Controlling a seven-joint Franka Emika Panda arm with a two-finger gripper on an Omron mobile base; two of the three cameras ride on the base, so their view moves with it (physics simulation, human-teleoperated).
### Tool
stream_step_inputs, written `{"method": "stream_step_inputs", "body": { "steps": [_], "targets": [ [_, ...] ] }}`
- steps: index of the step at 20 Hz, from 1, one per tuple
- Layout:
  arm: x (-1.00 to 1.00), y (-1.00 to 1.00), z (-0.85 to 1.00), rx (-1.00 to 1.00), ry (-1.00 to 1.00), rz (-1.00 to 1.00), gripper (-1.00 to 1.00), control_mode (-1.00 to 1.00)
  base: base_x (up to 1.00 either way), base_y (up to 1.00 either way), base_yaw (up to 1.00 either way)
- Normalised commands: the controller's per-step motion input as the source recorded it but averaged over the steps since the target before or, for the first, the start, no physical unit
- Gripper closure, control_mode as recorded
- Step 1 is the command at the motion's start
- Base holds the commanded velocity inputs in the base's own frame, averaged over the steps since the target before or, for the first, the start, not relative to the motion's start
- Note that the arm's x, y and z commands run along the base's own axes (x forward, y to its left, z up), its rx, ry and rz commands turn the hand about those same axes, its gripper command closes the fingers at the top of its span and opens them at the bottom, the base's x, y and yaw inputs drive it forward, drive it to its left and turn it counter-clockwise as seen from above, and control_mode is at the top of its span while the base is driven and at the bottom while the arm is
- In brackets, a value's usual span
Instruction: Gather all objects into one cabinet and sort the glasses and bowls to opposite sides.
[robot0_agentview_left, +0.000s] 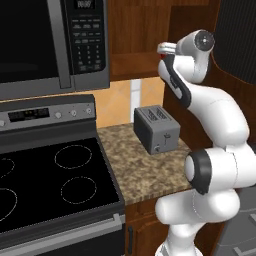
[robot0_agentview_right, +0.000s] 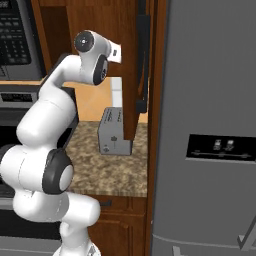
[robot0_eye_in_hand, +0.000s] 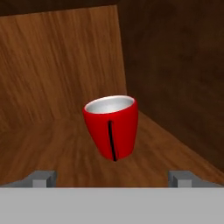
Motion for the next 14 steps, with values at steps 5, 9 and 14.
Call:
{"method": "stream_step_inputs", "body": {
  "steps": [5,9,14],
  "targets": [
    [0.24,-0.03,0.00,0.00,0.00,0.00,-1.00,-1.00,0.00,0.00,0.00],
    [0.28,0.00,-0.03,0.00,0.00,0.00,-1.00,-1.00,0.00,0.00,0.00],
    [0.22,-0.04,-0.13,0.00,0.00,0.00,-1.00,-1.00,0.00,0.00,0.00]
  ]
}}
